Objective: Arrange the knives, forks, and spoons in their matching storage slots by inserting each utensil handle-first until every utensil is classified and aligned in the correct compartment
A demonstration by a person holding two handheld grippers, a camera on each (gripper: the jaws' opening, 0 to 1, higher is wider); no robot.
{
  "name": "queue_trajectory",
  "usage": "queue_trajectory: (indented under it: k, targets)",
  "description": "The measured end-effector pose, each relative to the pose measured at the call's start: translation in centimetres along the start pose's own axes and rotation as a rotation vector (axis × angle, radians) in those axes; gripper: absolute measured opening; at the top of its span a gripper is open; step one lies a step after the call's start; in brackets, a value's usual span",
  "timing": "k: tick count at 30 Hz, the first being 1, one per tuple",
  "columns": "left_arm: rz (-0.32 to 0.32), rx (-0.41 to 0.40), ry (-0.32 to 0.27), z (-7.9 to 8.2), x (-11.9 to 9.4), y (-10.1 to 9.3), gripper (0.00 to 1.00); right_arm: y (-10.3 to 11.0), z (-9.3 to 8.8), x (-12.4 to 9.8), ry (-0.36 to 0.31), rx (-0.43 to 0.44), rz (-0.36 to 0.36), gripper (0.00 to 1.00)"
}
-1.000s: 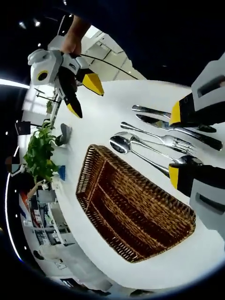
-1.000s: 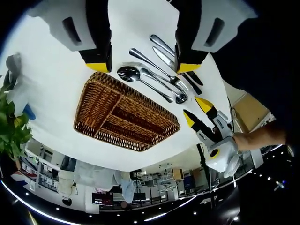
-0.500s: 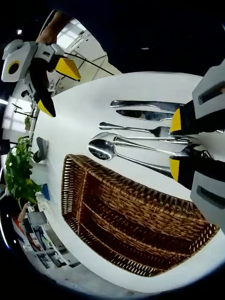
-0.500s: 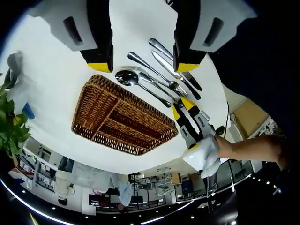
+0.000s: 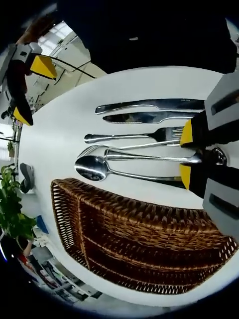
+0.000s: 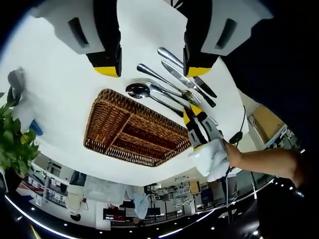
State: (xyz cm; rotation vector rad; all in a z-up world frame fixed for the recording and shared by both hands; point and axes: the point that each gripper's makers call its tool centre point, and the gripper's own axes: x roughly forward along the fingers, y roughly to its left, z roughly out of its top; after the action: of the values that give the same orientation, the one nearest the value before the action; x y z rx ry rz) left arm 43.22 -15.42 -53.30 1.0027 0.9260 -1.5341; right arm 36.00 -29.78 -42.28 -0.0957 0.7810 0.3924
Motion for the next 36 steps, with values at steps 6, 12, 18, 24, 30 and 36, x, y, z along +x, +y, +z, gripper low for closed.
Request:
queue_trajectory:
  k: [6,12,18,24,30,36]
  targets:
    - [0.01,0.01,0.028,-0.5,0.5,0.2,0.08,-0.1,-0.5,-0.2,-0.006,0.026,-0.017,0.5]
    - [0.013,-0.003,0.013,-0.5,0.4,0.6,0.04,-0.2,-0.8,-0.2,-0.003,0.04,-0.025,0.49]
    - [0.022,0.009,0.012,-0.5,0.4,0.5,0.03,-0.5,-0.8,-0.2,-0.011,0.051,-0.033,0.47]
    - [0.025,-0.027,0.018,-0.6,0.3,0.4,0.02,-0.9,-0.5,-0.1,-0.033,0.069,-0.041,0.45]
    - [0.032,-0.047,-0.011,0.1,-0.7,0.2,0.02,-1.7,0.5,-0.1,-0.039,0.028,-0.049,0.42]
    - [0.037,-0.051,-0.039,0.6,-2.2,-0.4,0.02,-1.7,1.2,0.4,-0.037,0.016,-0.039,0.41]
